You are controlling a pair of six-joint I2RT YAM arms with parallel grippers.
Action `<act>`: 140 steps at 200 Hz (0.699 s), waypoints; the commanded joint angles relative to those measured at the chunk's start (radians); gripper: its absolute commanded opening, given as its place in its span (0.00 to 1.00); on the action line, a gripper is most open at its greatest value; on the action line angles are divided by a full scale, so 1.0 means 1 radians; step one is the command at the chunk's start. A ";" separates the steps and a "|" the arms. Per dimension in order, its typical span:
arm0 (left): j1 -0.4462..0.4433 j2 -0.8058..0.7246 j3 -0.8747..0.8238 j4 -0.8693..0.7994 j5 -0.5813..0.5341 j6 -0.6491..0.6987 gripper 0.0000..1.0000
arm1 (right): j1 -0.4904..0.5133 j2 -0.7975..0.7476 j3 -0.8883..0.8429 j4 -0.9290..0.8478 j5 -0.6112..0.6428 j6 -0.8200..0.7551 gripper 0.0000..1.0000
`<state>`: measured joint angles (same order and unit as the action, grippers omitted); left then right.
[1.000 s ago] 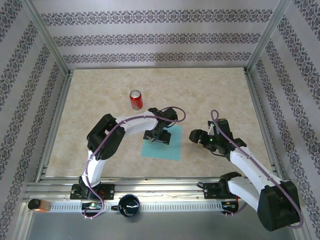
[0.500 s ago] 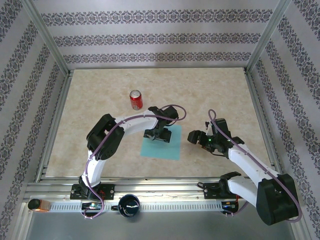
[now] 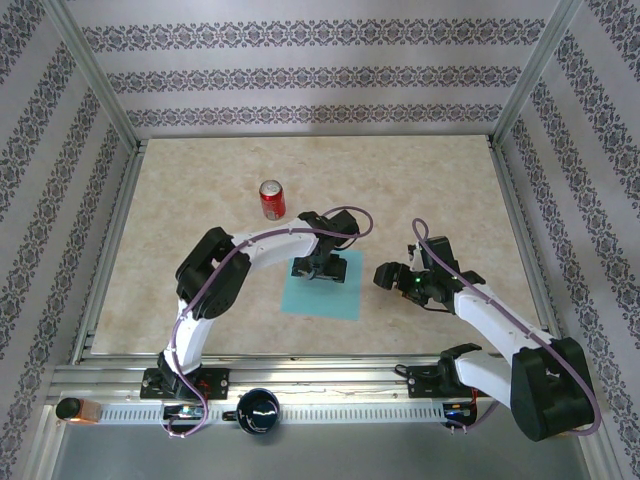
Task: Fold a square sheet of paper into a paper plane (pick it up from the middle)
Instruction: First fold the square sheet of paper in half at the center of the table.
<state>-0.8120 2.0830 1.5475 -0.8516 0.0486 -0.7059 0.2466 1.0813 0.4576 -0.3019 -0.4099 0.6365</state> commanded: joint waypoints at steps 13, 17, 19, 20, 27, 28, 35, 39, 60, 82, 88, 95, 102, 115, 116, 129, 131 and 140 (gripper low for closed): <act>-0.021 0.036 -0.008 0.026 0.017 -0.014 0.83 | 0.013 0.010 0.024 0.004 -0.008 -0.020 0.81; -0.021 0.037 -0.010 0.026 0.019 -0.015 0.83 | 0.013 0.010 0.024 0.005 -0.007 -0.020 0.81; -0.021 0.039 -0.012 0.026 0.019 -0.015 0.83 | 0.013 0.011 0.024 0.006 -0.009 -0.020 0.81; -0.021 0.040 -0.012 0.026 0.019 -0.014 0.83 | 0.013 0.011 0.024 0.006 -0.009 -0.020 0.81; -0.021 0.042 -0.016 0.027 0.018 -0.016 0.83 | 0.013 0.014 0.025 0.005 -0.009 -0.020 0.81; -0.021 0.042 -0.016 0.028 0.017 -0.016 0.83 | 0.013 0.014 0.025 0.005 -0.009 -0.020 0.81; -0.023 0.045 -0.022 0.030 0.015 -0.016 0.83 | 0.013 0.018 0.026 0.004 -0.009 -0.019 0.81; -0.023 0.048 -0.024 0.031 0.014 -0.015 0.83 | 0.013 0.018 0.027 0.005 -0.009 -0.020 0.81; -0.023 0.060 -0.026 0.016 -0.001 -0.020 0.83 | 0.014 0.023 0.032 0.000 -0.006 -0.021 0.81; -0.026 0.075 -0.030 0.001 -0.016 -0.019 0.83 | 0.014 0.025 0.035 0.000 -0.001 -0.020 0.81; -0.027 0.081 -0.029 -0.004 -0.018 -0.020 0.83 | 0.015 0.025 0.035 0.000 0.000 -0.020 0.81; -0.029 0.086 -0.030 -0.005 -0.018 -0.021 0.84 | 0.016 0.025 0.036 0.001 0.002 -0.020 0.81; -0.029 0.090 -0.030 -0.005 -0.017 -0.022 0.83 | 0.016 0.025 0.036 0.000 0.004 -0.019 0.81; -0.031 0.099 -0.032 -0.006 -0.018 -0.027 0.83 | 0.016 0.025 0.036 0.000 0.007 -0.018 0.81; -0.031 0.100 -0.032 -0.006 -0.018 -0.026 0.83 | 0.016 0.025 0.036 0.001 0.008 -0.017 0.81; -0.031 0.108 -0.033 -0.006 -0.019 -0.028 0.83 | 0.016 0.026 0.037 -0.002 0.010 -0.017 0.81; -0.030 0.108 -0.032 -0.007 -0.020 -0.030 0.83 | 0.016 0.025 0.036 -0.002 0.010 -0.017 0.81; -0.031 0.114 -0.032 -0.009 -0.021 -0.030 0.83 | 0.016 0.026 0.036 -0.003 0.013 -0.016 0.81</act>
<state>-0.8253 2.1094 1.5471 -0.8406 0.0284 -0.7162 0.2581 1.1027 0.4637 -0.3023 -0.4088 0.6289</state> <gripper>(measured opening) 0.834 0.807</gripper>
